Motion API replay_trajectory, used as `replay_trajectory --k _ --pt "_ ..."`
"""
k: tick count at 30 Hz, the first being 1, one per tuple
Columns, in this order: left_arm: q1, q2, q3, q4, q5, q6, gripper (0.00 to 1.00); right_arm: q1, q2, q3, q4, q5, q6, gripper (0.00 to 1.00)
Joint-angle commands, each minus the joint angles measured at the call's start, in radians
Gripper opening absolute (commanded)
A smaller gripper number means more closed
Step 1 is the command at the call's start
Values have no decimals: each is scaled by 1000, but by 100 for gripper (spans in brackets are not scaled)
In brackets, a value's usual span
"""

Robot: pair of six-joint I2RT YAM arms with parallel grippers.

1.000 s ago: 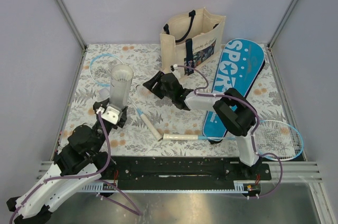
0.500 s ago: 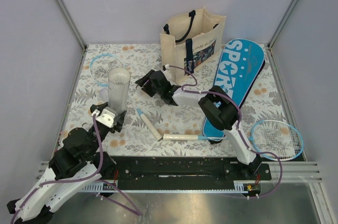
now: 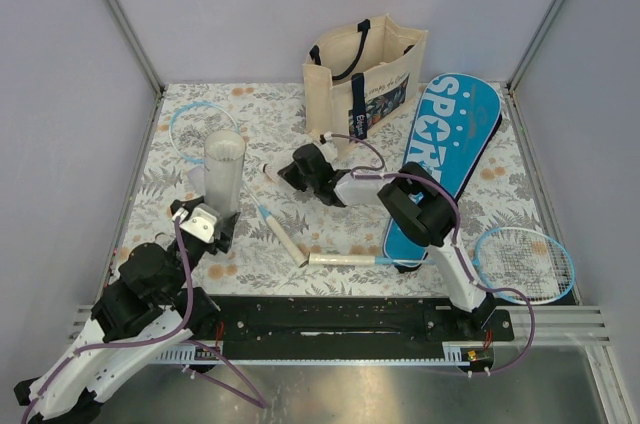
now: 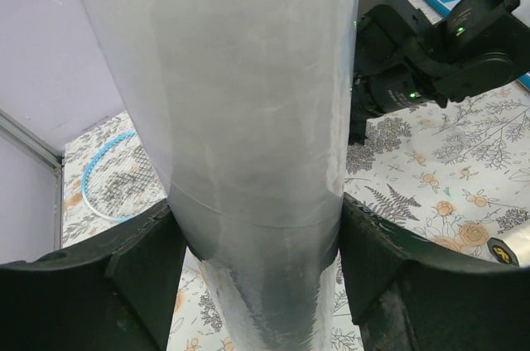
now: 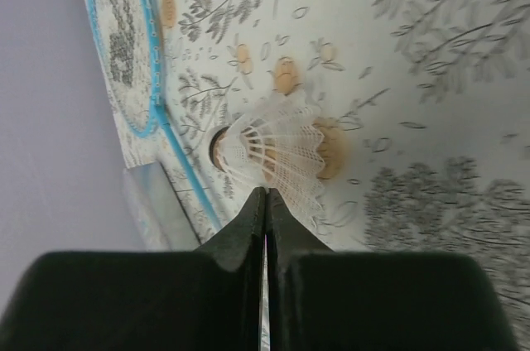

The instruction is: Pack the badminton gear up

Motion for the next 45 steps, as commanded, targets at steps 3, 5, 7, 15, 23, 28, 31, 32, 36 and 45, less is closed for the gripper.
replay_trajectory --k 3,5,7,15,23,28,31,32,36,45 --pt "-1 6 6 59 56 -14 44 -103 -191 -214 222 -90 -121 0" --pt "0 18 6 50 74 -13 44 -147 -246 -311 330 -162 -160 0" --pt "0 38 12 33 92 -1 44 -179 -309 -374 365 -259 -237 0" --pt "0 115 10 3 137 13 44 -221 -585 -494 180 -458 -505 0" --pt "0 201 -14 12 186 50 44 -252 -866 -381 -242 -477 -781 0" --pt "0 283 2 18 152 101 43 -276 -1018 -295 -456 -460 -938 0" --pt "-1 319 16 21 154 136 43 -281 -1086 -233 -539 -527 -1027 0" --pt "0 328 20 23 154 150 43 -281 -1105 -218 -554 -556 -1052 0" --pt "0 353 26 59 143 209 43 -281 -1152 -135 -670 -673 -1118 0" --pt "-1 406 80 59 207 231 43 -278 -1187 -147 -676 -931 -1132 0"
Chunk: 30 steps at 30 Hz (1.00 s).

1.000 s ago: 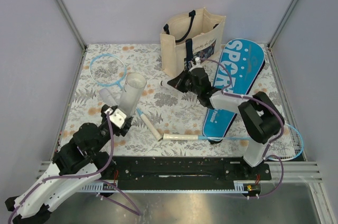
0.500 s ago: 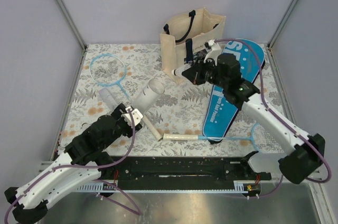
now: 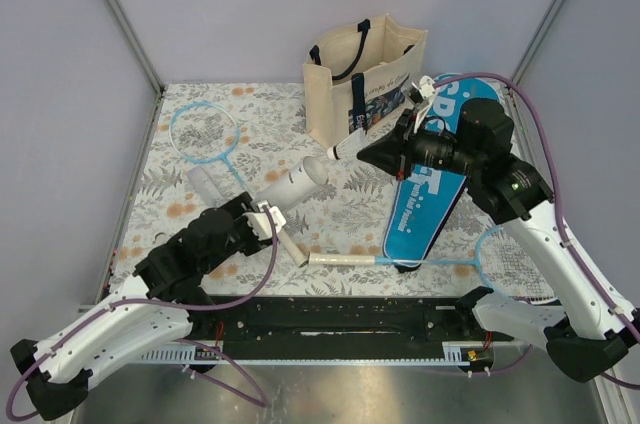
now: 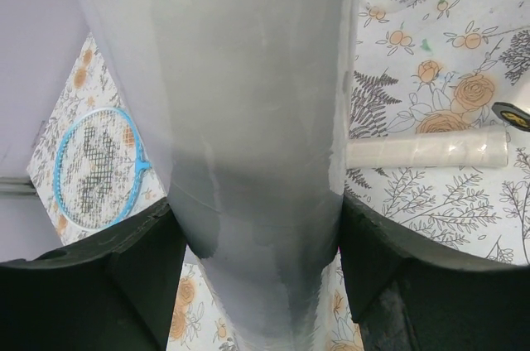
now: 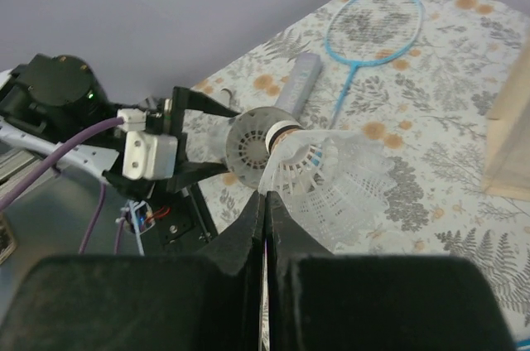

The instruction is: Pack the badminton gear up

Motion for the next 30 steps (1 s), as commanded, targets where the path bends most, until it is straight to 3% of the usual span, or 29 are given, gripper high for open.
replay_trajectory --k 1,8,14,30 --pt "0 -4 82 102 63 18 43 7 17 -24 29 -213 -4 0" --pt "-3 28 102 108 125 30 43 94 40 -32 37 -224 -17 0" --pt "-1 -38 73 104 203 101 43 111 113 3 51 -225 -8 0" --pt "-3 0 111 99 217 133 43 192 232 -23 166 -214 72 0"
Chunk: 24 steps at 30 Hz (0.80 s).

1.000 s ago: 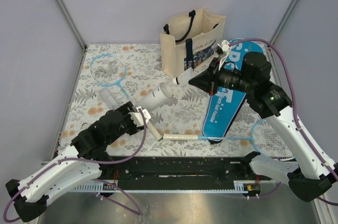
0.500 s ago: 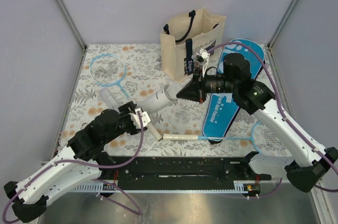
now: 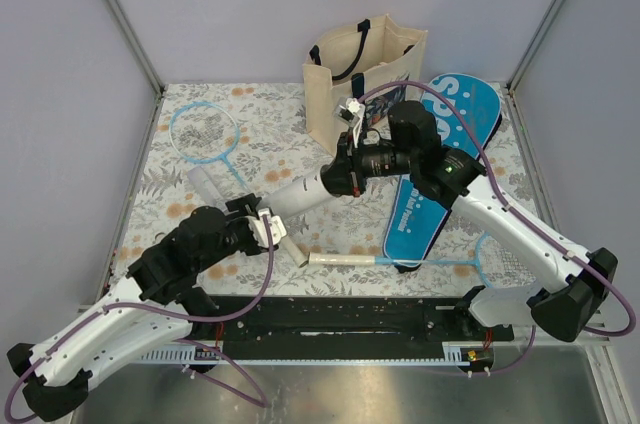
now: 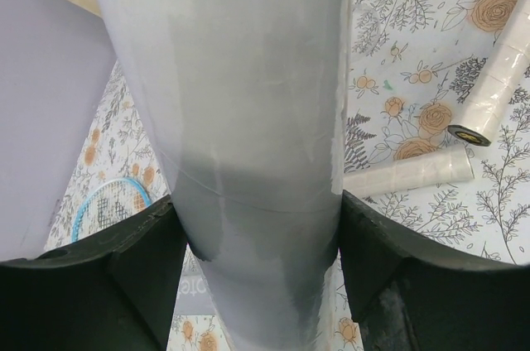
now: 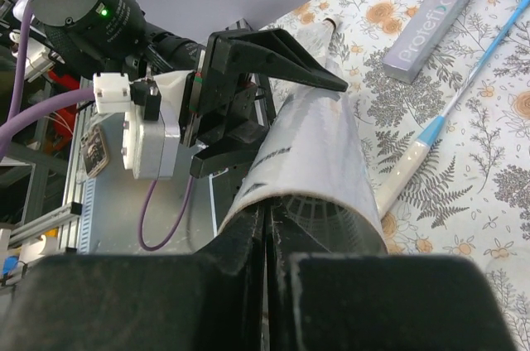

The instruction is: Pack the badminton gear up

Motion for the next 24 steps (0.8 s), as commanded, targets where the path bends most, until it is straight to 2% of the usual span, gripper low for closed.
replay_trajectory --k 1,4,5,12,15,18,22,24 --pt "-3 4 57 90 36 9 43 17 22 1 84 -6 32 0" --pt "-3 -5 45 106 25 -6 43 17 22 1 78 3 32 1" --pt "-2 -8 40 112 17 -11 43 15 19 4 73 12 32 5" --pt "-3 13 54 105 -53 -69 42 14 -79 36 9 136 37 49" --pt "-3 19 68 109 -64 -122 41 15 -138 36 -10 210 34 63" --pt "-3 25 68 129 -66 -173 40 15 -204 22 -7 297 43 81" --pt "-3 28 71 184 -78 -276 40 15 -281 -22 59 378 64 99" --pt "-3 25 75 217 -66 -339 41 14 -332 -77 128 400 75 100"
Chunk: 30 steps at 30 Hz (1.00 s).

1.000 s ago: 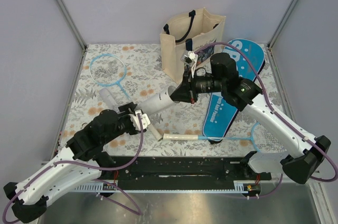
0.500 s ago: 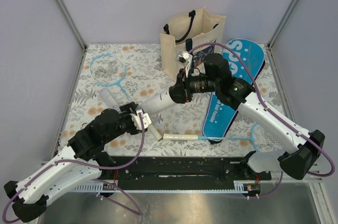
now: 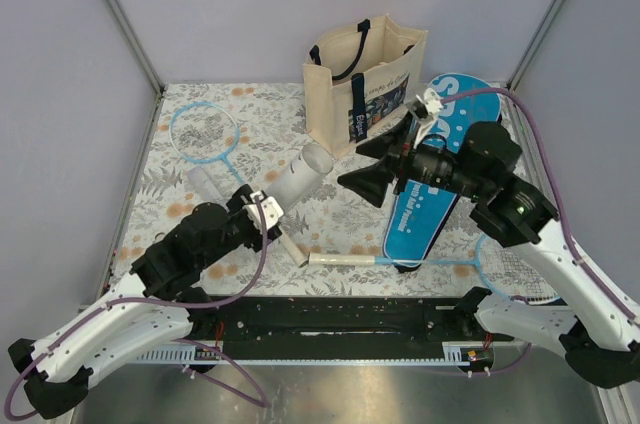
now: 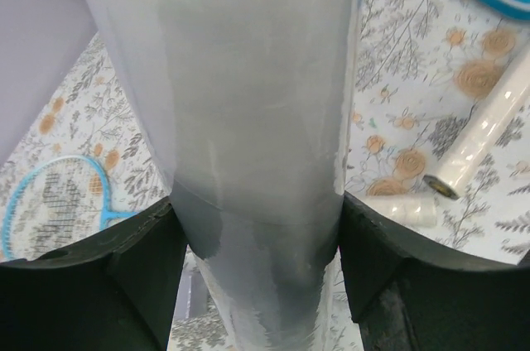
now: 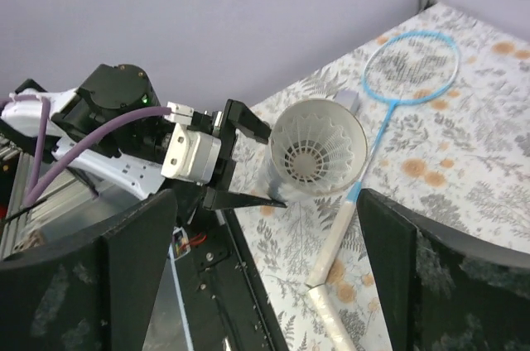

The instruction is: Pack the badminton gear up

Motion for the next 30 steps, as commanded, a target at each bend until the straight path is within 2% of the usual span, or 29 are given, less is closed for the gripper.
replay_trajectory --k 1,6,11,17,30 --pt "-1 -11 67 186 -12 -183 41 4 -93 -103 160 114 28 99" --pt "-2 -17 59 333 43 -422 41 6 -156 -275 326 129 52 100" --pt "-2 -54 -8 570 76 -659 41 5 -128 -388 460 28 98 100" --pt "-1 -76 -31 670 30 -737 41 11 -23 -473 621 -119 209 99" --pt "-1 -79 -102 840 169 -805 42 70 226 -422 837 -329 298 100"
